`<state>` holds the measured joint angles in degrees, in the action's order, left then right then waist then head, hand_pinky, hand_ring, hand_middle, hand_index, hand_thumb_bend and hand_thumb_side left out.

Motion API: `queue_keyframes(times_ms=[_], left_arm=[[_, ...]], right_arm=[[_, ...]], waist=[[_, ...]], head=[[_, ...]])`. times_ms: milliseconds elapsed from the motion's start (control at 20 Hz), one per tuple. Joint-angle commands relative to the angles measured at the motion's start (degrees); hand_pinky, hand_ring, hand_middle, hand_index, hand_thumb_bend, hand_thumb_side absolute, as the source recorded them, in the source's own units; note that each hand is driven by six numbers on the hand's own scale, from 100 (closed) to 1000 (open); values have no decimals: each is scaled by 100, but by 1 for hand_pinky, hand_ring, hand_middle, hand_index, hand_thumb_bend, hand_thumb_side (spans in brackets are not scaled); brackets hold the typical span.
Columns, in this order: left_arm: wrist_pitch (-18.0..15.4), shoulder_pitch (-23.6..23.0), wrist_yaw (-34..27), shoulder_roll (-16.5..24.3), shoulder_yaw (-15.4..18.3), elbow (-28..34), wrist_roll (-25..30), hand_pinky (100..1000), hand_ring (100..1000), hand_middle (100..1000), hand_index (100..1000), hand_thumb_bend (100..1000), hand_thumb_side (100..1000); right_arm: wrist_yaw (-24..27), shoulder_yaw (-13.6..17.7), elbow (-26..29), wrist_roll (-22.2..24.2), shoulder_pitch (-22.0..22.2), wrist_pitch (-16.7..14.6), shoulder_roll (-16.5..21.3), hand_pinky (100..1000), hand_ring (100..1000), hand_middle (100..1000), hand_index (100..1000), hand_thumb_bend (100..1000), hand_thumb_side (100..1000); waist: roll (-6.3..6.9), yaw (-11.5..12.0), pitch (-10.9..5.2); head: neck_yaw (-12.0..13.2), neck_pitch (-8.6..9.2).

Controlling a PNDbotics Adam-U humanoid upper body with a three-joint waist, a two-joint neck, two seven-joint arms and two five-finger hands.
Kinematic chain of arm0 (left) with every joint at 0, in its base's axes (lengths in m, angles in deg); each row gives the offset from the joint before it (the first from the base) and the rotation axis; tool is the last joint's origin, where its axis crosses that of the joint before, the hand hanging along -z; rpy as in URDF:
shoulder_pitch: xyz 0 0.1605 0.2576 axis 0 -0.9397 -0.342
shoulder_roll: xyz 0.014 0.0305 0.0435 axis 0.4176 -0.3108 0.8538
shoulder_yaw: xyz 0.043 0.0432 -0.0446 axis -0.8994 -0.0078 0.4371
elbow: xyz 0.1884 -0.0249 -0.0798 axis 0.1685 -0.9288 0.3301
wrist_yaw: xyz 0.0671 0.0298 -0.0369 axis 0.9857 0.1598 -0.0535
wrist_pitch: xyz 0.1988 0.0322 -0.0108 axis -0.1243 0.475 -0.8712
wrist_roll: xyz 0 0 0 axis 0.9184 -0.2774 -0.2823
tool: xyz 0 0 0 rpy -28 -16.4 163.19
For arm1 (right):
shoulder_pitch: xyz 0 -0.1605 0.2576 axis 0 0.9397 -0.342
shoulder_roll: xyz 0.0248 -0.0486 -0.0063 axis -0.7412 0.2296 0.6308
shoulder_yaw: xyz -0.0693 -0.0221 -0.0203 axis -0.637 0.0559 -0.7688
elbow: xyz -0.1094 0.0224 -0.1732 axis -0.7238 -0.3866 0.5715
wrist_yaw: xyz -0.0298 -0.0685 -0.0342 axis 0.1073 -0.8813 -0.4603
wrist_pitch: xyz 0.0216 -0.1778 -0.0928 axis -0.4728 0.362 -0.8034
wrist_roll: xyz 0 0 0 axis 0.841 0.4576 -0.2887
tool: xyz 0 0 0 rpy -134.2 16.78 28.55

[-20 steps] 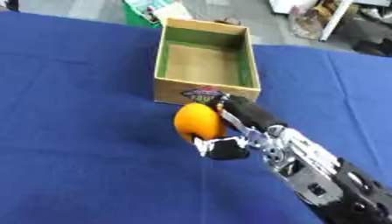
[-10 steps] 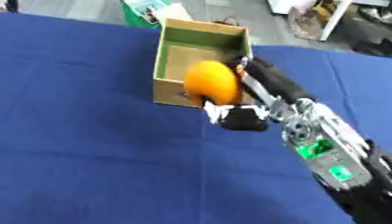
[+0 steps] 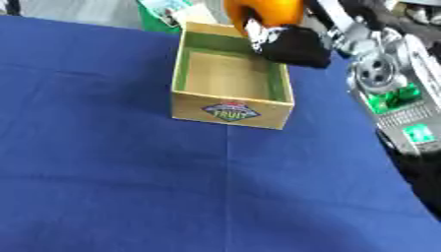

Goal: Pick up objects on the table and place them in the box.

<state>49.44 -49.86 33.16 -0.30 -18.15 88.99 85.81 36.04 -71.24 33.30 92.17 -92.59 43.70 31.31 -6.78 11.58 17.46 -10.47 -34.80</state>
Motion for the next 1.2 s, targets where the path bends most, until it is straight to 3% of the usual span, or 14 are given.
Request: queue_keyframes(times_ms=[50, 400, 850, 1200], left_arm=[[-22, 52, -1, 56, 5, 126, 46, 480, 461, 441, 696, 100, 832], [-57, 84, -15, 60, -36, 126, 120, 480, 460, 439, 696, 100, 829], [-54, 111, -37, 75, -78, 126, 206, 480, 458, 438, 695, 100, 827], [-31, 113, -28, 73, -66, 126, 207, 481, 458, 437, 695, 100, 827]], right_arm=[[81, 61, -515, -98, -371, 79, 26, 712, 803, 517, 662, 100, 449], [-62, 22, -2054, -635, -1130, -65, -512, 636, 795, 510, 657, 100, 451], [-1050, 181, -4327, -1140, -1774, -431, -1099, 576, 773, 523, 649, 100, 489], [-1720, 358, -5109, -962, -1828, -700, -1216, 565, 766, 526, 641, 100, 493]], waist=[[47, 57, -57], [20, 262, 68], [-56, 454, 124], [-75, 478, 124]], head=[[-81, 128], [-228, 286], [-405, 411], [-427, 440]])
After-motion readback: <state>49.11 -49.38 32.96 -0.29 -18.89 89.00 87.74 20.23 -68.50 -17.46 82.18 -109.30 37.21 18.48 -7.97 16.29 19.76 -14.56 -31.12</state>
